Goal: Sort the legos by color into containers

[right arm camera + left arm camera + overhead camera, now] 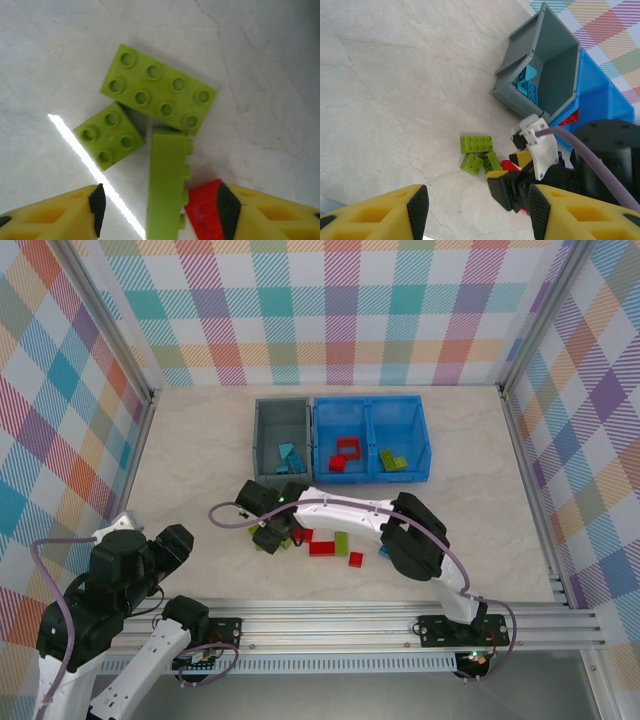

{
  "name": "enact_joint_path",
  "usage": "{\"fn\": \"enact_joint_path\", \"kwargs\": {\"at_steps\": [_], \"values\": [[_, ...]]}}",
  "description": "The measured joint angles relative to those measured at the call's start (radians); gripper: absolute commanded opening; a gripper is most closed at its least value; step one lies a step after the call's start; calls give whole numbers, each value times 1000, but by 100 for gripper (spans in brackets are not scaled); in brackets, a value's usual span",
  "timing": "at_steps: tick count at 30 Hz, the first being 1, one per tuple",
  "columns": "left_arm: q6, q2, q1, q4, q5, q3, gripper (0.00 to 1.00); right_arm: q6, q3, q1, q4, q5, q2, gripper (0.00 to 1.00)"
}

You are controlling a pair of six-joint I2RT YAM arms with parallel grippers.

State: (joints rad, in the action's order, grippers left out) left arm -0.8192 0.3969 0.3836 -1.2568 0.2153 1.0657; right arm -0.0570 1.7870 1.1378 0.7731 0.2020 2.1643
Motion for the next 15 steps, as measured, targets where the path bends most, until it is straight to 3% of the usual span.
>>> {"fn": "enact_joint_path", "kwargs": {"at_steps": [15], "values": [[0,0,0,2,-24,-1,57,40,92,-21,49,-40,116,43]]}}
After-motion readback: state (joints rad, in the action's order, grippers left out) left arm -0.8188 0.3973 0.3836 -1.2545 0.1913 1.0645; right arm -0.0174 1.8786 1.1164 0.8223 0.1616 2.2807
